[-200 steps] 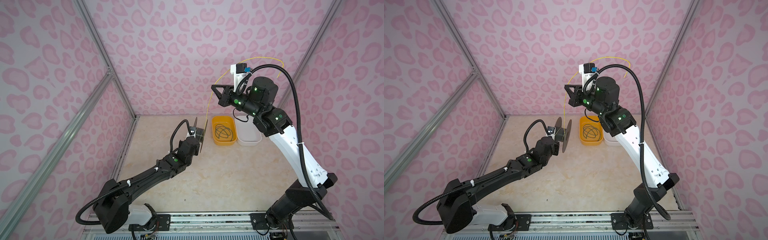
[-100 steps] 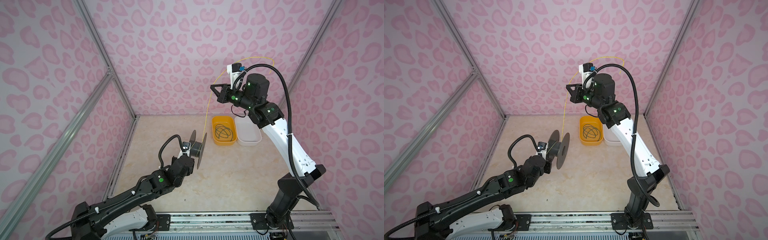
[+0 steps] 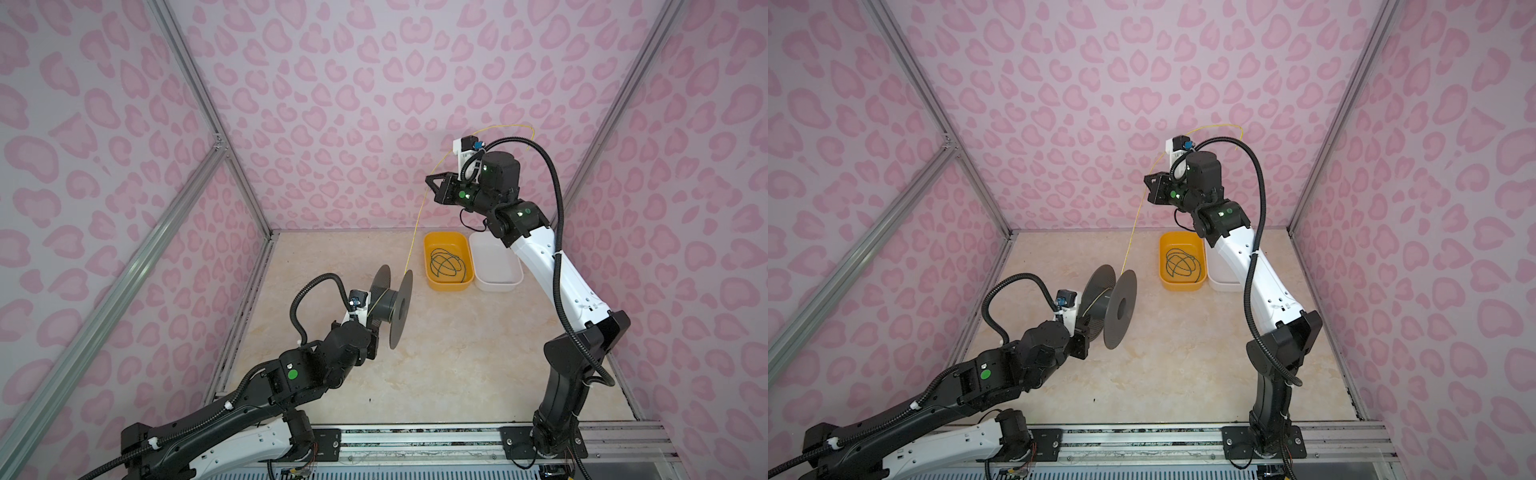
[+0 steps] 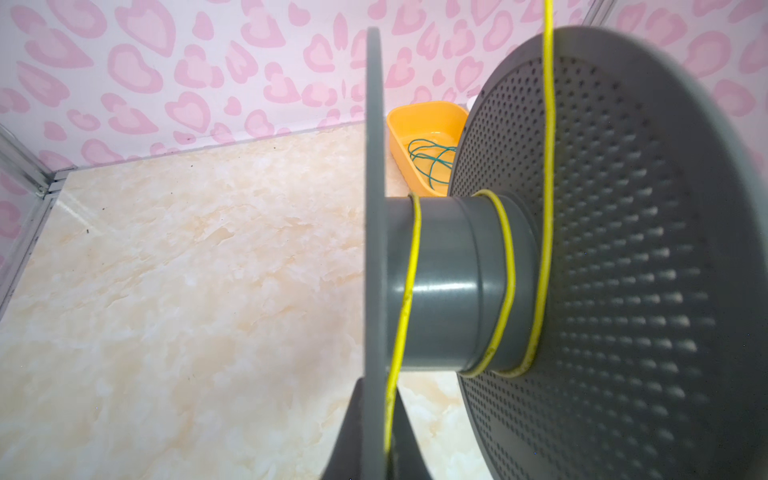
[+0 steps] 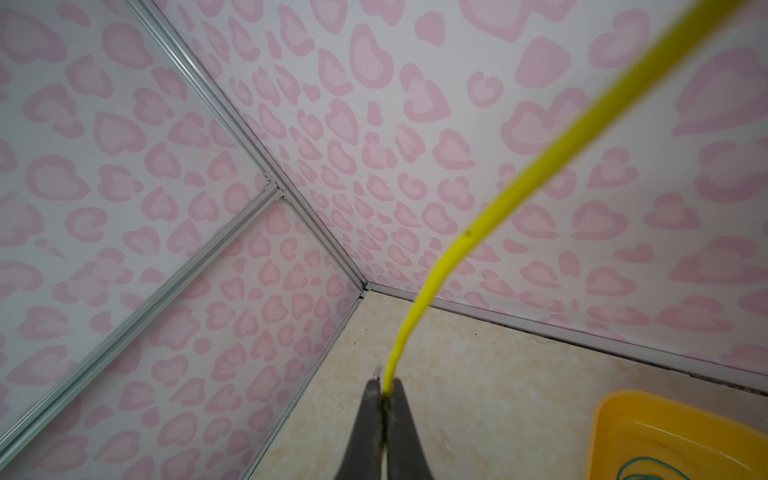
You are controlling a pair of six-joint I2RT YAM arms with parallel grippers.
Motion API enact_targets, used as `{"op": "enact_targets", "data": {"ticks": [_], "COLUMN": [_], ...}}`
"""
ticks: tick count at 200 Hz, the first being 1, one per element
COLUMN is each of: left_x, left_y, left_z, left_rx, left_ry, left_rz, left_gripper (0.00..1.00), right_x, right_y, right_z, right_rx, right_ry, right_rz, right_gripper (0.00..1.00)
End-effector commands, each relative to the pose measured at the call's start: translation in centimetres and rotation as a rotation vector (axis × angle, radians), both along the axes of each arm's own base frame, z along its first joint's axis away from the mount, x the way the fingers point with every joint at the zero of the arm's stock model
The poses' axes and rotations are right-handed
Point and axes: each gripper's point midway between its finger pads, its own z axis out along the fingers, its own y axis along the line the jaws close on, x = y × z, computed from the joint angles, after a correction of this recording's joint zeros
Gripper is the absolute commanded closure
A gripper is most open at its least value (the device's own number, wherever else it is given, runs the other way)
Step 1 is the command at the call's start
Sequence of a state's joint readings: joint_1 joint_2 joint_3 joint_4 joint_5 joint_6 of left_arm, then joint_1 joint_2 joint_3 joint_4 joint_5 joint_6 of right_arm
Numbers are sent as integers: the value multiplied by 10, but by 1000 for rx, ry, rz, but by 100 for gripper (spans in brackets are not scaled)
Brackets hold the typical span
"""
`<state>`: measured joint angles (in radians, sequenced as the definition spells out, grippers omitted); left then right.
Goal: Wrap the cables
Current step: 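Lower the spool with the left gripper while the right gripper pulls the cable away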
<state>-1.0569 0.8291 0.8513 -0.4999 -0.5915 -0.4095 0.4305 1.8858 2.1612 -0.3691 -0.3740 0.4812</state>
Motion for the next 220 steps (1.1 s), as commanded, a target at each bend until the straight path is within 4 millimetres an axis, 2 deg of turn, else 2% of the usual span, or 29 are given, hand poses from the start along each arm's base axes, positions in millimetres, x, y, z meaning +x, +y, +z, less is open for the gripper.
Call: {"op": "enact_targets", "data": {"ticks": [1,29,56,120,196,220], "left_x": [-16,-24,-28,-30,-31,-31], "left_y": [3,15,26,23,17,16], "left_z": [-7,-10,-13,-36,-41,-41], "left_rx": [53,28,26,22,34,37], "left_ry": [45,42,58,114,134,139], "left_rz": [-92,-93,-65,-57,-76,-81], "left_gripper": [96,96,96,96,96,96], "right_x": [30,40,52,77,90,97], "right_y": [-15,-17,-28,-47,-79,-96], "right_z": [13,-22,-37,-28,-10,-4], "right_rx": [67,69,105,147,192,197], "right_ry": [-95,-43,-10,16,10,4], "right_rz": [-99,-114,-129,-108,-137,-168], "right_gripper": [100,100,100,100,100,100]}}
